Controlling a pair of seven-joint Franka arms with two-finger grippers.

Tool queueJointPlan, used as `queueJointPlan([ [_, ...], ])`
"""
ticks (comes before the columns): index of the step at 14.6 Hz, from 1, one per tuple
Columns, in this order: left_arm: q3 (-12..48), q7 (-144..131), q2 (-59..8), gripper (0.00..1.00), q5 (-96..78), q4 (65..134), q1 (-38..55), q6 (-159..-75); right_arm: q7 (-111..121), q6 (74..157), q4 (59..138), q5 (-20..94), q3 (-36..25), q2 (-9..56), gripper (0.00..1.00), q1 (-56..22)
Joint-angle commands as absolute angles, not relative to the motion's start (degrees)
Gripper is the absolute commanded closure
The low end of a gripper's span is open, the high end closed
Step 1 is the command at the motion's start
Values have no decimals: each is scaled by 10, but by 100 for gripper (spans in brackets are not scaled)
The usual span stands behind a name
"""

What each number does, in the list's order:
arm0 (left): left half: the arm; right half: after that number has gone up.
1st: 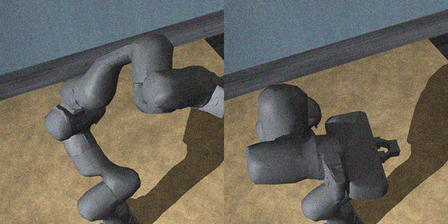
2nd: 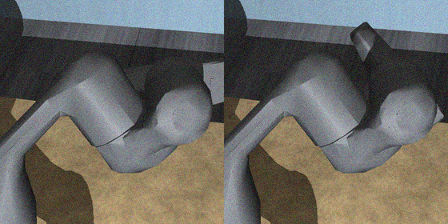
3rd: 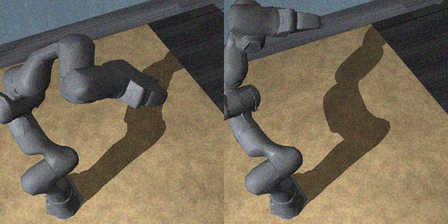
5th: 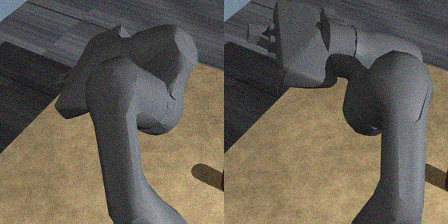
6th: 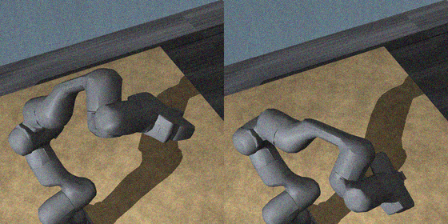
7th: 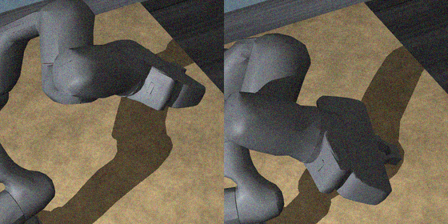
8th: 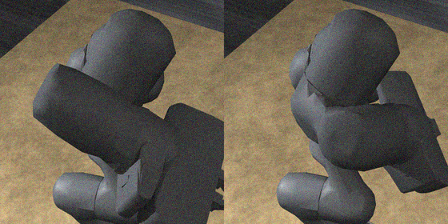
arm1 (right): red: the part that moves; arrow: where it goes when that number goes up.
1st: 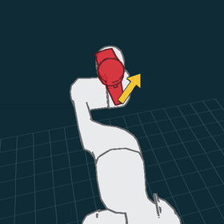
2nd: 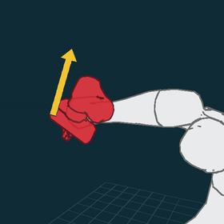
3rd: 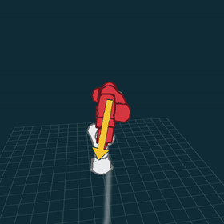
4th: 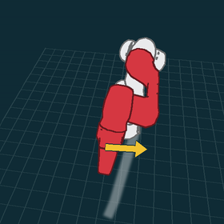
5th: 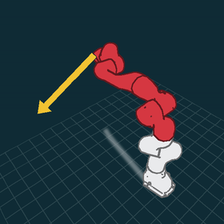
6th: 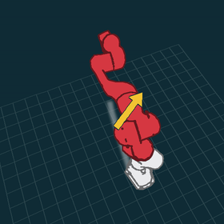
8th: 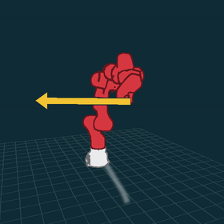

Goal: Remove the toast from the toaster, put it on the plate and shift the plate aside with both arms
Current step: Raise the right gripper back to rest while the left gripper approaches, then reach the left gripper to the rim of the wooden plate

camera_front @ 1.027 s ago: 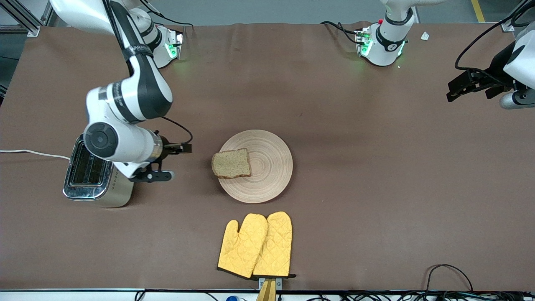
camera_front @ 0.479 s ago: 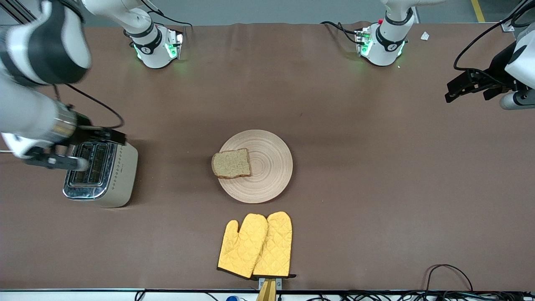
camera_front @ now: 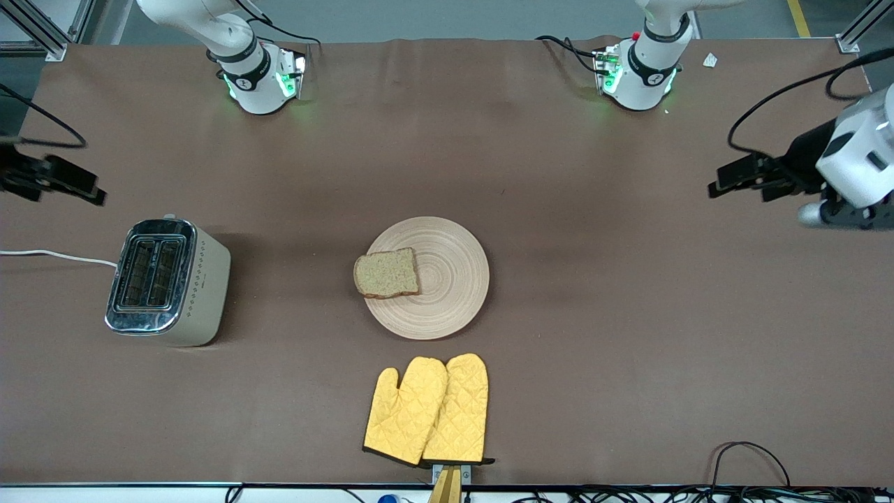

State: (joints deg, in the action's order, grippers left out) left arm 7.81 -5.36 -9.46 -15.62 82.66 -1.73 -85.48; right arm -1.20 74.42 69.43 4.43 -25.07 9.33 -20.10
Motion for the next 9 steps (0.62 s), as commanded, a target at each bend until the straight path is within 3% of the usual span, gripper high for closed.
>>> queueJointPlan([
  [1, 86, -40, -139, 0, -199, 813, -6, -888, -3, 746, 764, 18, -228, 26, 0, -184],
  [4, 89, -36, -166, 0, -206, 813, -5, -906, -6, 806, 870, 17, -80, -41, 0, -41],
  [9, 104, 63, -264, 0, -343, 816, 6, -971, -46, 823, 896, 18, 4, -52, 0, 32],
])
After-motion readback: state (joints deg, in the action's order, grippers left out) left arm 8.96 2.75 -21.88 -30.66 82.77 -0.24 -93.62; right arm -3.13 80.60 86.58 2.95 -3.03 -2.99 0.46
